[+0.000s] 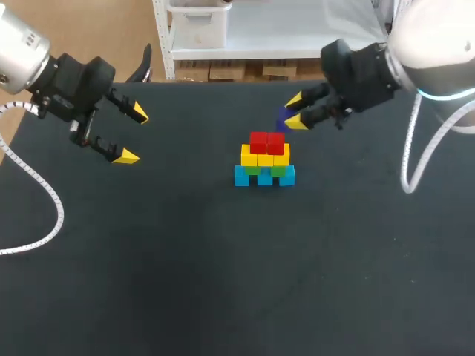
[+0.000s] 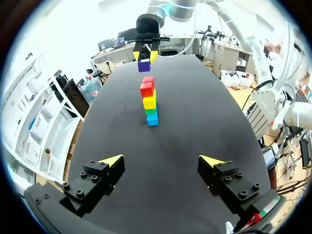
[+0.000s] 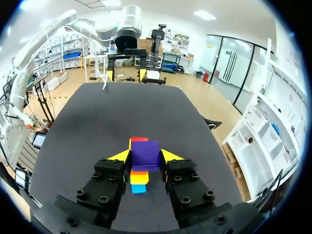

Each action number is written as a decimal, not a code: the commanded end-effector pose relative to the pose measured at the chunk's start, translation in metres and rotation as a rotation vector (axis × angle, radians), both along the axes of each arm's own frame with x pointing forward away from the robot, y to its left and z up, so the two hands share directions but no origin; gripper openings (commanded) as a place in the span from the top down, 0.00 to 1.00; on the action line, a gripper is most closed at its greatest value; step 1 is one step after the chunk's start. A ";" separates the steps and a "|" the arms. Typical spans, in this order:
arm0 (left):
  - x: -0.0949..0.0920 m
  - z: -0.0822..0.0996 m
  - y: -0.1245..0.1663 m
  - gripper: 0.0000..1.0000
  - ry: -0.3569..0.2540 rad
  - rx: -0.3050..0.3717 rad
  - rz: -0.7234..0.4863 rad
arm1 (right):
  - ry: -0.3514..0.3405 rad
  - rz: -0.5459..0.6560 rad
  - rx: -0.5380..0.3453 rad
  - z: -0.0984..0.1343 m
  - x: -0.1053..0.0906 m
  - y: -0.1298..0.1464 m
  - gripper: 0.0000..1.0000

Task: Place the blue cubes, place green cubes on the blue cubes, place the yellow cubes on the green cubes, then place the red cubes on the yellow cubes, and place purple cube on the red cubes.

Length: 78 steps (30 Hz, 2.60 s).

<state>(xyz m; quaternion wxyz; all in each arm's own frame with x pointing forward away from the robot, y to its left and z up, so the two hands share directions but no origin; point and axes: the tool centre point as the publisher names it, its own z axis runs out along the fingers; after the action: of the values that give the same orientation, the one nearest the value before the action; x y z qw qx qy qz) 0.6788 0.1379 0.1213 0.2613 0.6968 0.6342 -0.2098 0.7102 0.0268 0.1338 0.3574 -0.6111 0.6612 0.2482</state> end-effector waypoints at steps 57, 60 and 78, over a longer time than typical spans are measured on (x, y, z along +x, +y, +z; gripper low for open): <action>0.001 -0.001 0.001 0.00 -0.001 -0.001 -0.002 | 0.029 -0.025 -0.082 -0.015 -0.006 0.026 0.97; 0.001 -0.001 0.001 0.00 -0.001 -0.001 -0.002 | 0.030 -0.025 -0.082 -0.015 -0.005 0.026 0.93; 0.001 -0.001 0.001 0.00 -0.001 -0.001 -0.002 | 0.035 -0.020 -0.082 -0.018 -0.003 0.024 0.79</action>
<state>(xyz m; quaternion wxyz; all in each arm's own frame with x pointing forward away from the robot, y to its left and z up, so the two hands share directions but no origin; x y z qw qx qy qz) 0.6788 0.1379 0.1214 0.2613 0.6968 0.6342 -0.2098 0.7056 0.0508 0.1164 0.3232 -0.6137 0.6839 0.2263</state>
